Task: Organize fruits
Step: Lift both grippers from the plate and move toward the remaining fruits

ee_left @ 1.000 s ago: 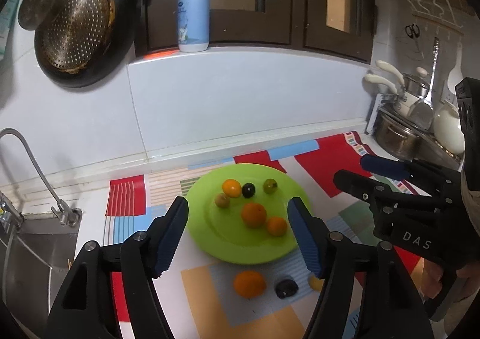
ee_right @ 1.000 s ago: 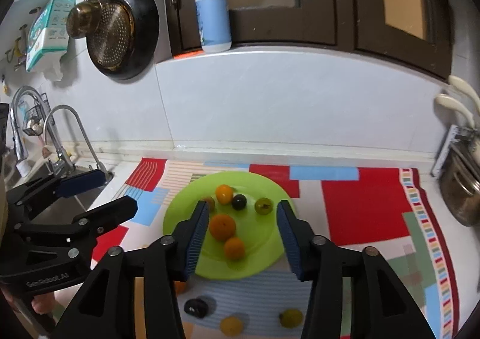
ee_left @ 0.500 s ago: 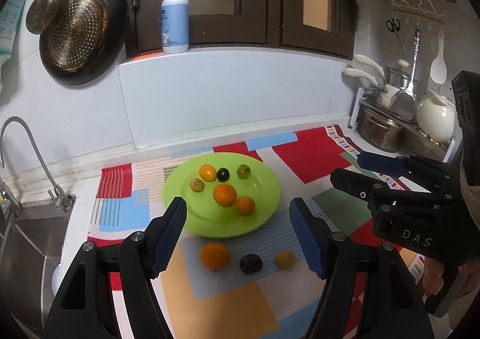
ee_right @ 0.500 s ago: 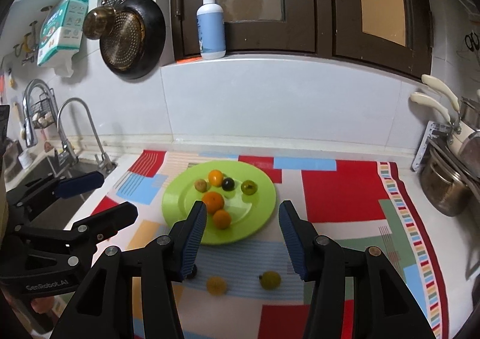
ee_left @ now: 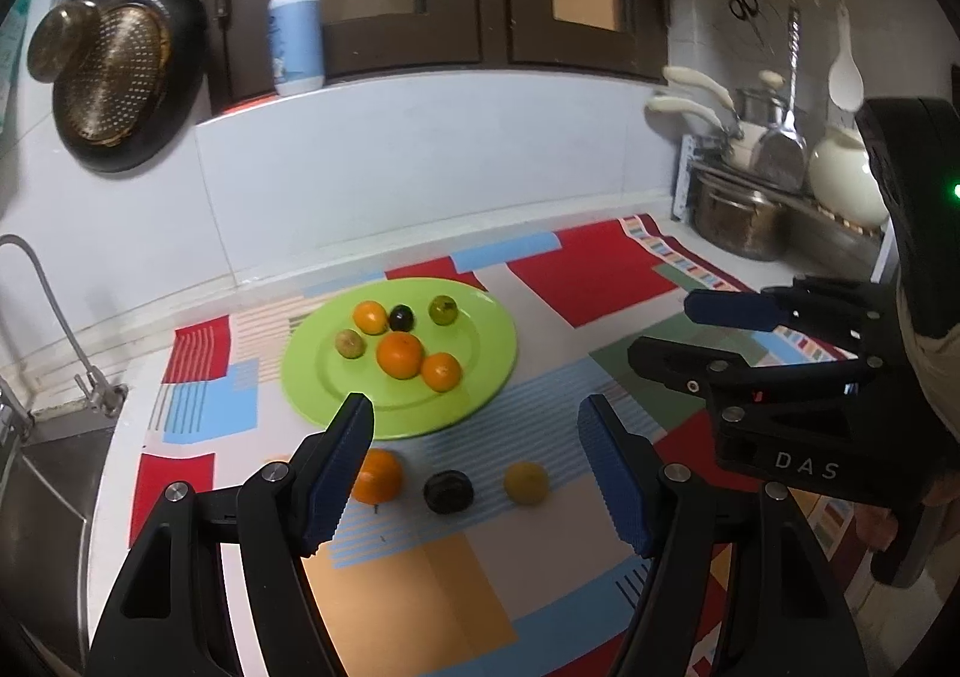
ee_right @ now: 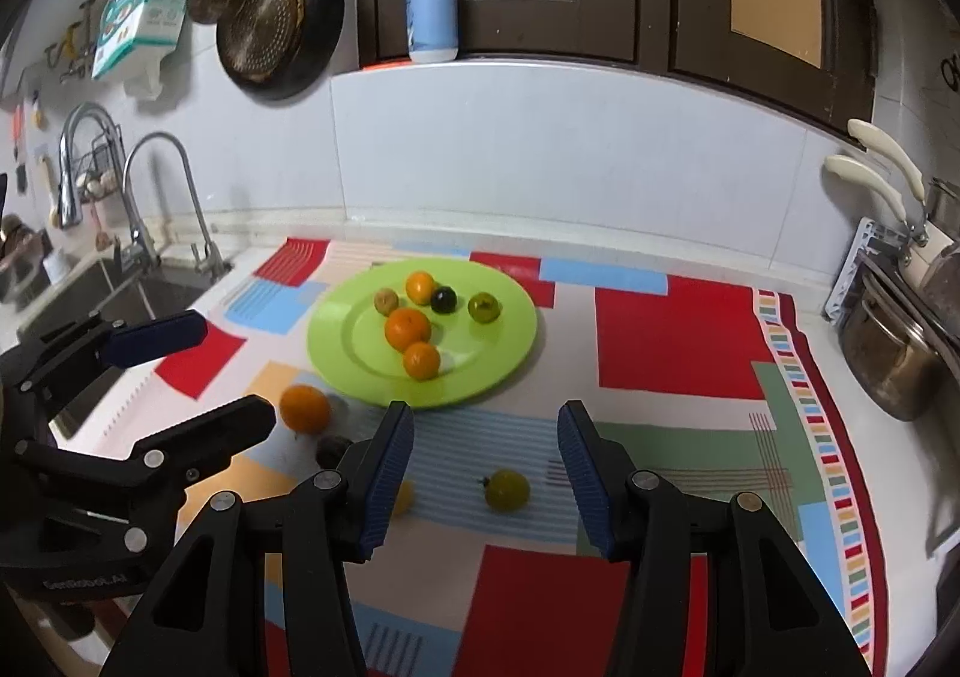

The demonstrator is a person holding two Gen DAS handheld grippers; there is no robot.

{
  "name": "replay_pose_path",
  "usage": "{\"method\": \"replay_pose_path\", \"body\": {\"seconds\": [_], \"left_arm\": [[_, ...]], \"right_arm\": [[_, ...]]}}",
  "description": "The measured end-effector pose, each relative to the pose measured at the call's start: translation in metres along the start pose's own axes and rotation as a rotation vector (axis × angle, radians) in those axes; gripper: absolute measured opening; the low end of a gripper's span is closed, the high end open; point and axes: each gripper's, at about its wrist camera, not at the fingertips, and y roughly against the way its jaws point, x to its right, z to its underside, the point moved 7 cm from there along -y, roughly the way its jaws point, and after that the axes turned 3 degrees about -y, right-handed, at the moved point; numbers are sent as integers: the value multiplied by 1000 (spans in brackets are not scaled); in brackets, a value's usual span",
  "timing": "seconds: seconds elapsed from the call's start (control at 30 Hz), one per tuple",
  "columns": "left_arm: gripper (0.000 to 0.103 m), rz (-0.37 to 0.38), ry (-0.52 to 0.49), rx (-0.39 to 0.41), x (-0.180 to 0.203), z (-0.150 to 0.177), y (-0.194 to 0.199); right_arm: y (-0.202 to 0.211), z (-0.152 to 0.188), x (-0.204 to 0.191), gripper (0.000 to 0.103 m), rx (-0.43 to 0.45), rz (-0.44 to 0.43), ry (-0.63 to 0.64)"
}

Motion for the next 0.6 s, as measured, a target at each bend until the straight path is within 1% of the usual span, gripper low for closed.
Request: {"method": "replay_pose_path", "body": {"seconds": [0.23, 0.4, 0.6], "left_arm": [[69, 20, -49, -33, 17, 16, -18], [59, 54, -48, -76, 24, 29, -36], [49, 97, -29, -127, 30, 39, -57]], "right_arm": [[-15, 18, 4, 51, -42, -13, 46], [-32, 35, 7, 51, -89, -22, 64], [-49, 49, 11, 51, -133, -40, 64]]}}
